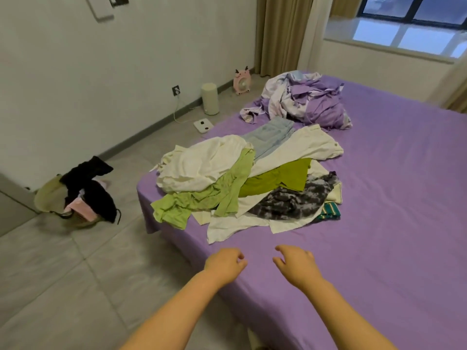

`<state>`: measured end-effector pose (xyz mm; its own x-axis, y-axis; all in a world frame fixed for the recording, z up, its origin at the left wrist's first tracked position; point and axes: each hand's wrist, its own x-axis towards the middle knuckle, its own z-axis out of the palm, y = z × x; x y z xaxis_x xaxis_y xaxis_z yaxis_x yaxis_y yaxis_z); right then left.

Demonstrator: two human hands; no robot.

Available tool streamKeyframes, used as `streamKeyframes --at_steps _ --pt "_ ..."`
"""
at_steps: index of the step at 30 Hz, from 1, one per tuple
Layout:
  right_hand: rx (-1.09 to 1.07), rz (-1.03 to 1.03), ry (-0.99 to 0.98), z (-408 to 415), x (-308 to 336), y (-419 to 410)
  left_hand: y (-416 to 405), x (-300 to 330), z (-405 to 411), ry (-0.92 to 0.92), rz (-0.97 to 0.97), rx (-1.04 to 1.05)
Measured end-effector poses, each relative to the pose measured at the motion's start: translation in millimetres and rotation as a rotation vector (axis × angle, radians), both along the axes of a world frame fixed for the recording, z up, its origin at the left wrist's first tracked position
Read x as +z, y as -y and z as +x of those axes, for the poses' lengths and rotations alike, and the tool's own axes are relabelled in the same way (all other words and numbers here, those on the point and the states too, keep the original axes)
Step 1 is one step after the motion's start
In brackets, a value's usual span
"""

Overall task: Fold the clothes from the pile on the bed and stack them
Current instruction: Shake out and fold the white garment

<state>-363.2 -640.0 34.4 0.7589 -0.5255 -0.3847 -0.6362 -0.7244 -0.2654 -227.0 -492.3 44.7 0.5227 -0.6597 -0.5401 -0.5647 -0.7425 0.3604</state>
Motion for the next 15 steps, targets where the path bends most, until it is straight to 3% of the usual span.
streamKeyframes --at_steps 15 --pt "0.19 0.031 0.058 129.2 -1.2 56.6 11.7 9.5 92.7 0.015 -0.039 0.308"
